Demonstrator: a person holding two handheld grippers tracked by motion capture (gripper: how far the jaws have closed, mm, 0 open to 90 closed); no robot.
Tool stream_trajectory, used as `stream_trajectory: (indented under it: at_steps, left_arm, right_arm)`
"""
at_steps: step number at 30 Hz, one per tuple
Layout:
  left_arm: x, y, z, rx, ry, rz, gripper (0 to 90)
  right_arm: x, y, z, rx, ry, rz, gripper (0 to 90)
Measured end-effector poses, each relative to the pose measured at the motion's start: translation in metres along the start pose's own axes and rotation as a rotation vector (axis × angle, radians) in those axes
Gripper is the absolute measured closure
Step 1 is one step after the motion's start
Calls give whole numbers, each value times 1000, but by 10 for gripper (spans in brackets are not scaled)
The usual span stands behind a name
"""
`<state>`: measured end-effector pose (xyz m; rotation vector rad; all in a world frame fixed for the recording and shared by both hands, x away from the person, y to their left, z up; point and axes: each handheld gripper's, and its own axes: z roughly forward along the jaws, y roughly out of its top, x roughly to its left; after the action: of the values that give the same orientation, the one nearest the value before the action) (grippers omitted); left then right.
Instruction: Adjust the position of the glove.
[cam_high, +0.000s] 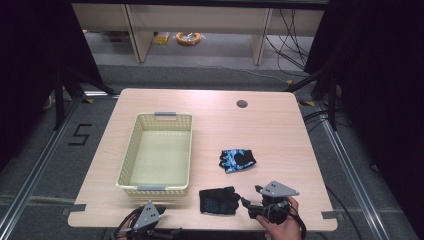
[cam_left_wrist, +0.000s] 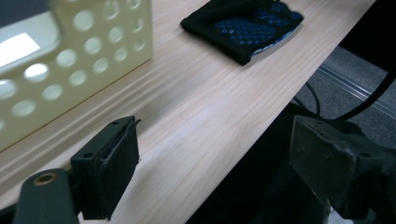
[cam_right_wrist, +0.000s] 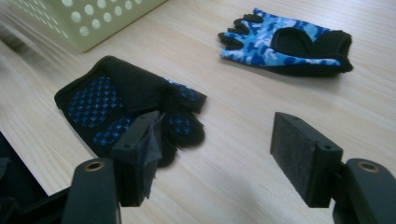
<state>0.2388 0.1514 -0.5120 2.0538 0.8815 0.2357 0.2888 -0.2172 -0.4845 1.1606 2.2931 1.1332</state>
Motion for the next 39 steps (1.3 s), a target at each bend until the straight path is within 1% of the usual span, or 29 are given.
stream_trajectory:
  at_steps: [2, 3, 5, 7, 8, 9, 10, 11, 12, 13, 14, 15, 16, 17, 19, 20, 22, 23, 24, 25, 27, 29, 30, 31, 33, 36, 37, 38, 39]
  left_arm:
    - [-2, 2, 4, -25, 12, 48, 162]
    - [-3, 4, 4, 7, -17, 34, 178]
    - [-8, 8, 12, -29, -27, 55, 225]
    - [-12, 13, 19, -7, -29, 72, 264]
    - [-12, 17, 21, 8, -31, 98, 293]
    - [-15, 20, 26, -11, -36, 102, 293]
    - [-16, 24, 29, 15, -42, 115, 304]
    - [-18, 26, 32, 5, -48, 94, 319]
    - [-17, 30, 33, 27, -55, 122, 322]
    - [-19, 33, 36, 25, -46, 115, 322]
    - [-18, 37, 39, 34, -58, 133, 331]
    - [-20, 39, 41, 30, -49, 107, 340]
    - [-19, 42, 43, 45, -48, 138, 341]
    - [-22, 43, 46, 25, -54, 110, 344]
    - [-22, 48, 50, 41, -50, 135, 347]
    - [-22, 49, 53, 56, -26, 134, 344]
    - [-21, 51, 56, 58, -14, 136, 339]
    - [-22, 50, 58, 44, -22, 102, 339]
    - [-20, 52, 60, 69, -4, 141, 348]
    - [-21, 52, 61, 71, -11, 146, 348]
    - [-20, 52, 63, 78, -6, 145, 348]
    - [-20, 52, 67, 78, -11, 139, 356]
    - [-18, 52, 68, 87, -1, 154, 358]
    - [-21, 51, 72, 83, -5, 140, 385]
    - [-23, 51, 73, 85, -14, 138, 388]
    - [-24, 50, 78, 97, 1, 176, 438]
    - [-23, 50, 79, 91, -3, 206, 438]
    - [-24, 49, 80, 78, 7, 206, 452]
    - [-25, 49, 80, 71, 9, 233, 491]
  right_arm:
    - [0, 1, 1, 1, 8, 4, 368]
    - [-1, 2, 4, 6, 21, -8, 383]
    - [0, 6, 9, 11, 30, -14, 425]
    - [1, 8, 15, 24, 36, -22, 461]
    - [2, 9, 20, 44, 62, -18, 504]
    - [2, 9, 20, 44, 62, -18, 504]
    - [1, 10, 22, 43, 55, -47, 513]
    - [3, 11, 24, 60, 57, -43, 520]
    - [3, 14, 28, 59, 52, -48, 528]
    - [3, 14, 28, 59, 52, -48, 528]
    - [3, 16, 30, 63, 54, -50, 529]
    - [2, 17, 34, 56, 54, -60, 530]
    - [1, 18, 37, 62, 55, -64, 530]
    - [1, 20, 39, 76, 62, -65, 530]
    - [0, 24, 48, 91, 66, -60, 535]
    - [-1, 25, 51, 90, 66, -76, 536]
    - [-2, 27, 58, 94, 80, -71, 543]
    - [-2, 27, 58, 94, 80, -71, 543]
    - [-2, 28, 62, 110, 89, -79, 543]
    - [-1, 28, 64, 101, 87, -80, 544]
    - [0, 28, 63, 123, 89, -71, 544]
    - [-1, 27, 66, 90, 81, -82, 545]
    - [-2, 28, 64, 121, 86, -84, 546]
    - [-3, 27, 63, 129, 91, -65, 545]
    - [-3, 27, 64, 123, 91, -71, 545]
    - [-1, 26, 65, 146, 95, -80, 570]
    - [-1, 26, 65, 146, 95, -80, 570]
    - [-1, 24, 67, 125, 88, -95, 571]
    - [0, 24, 67, 141, 90, -96, 589]
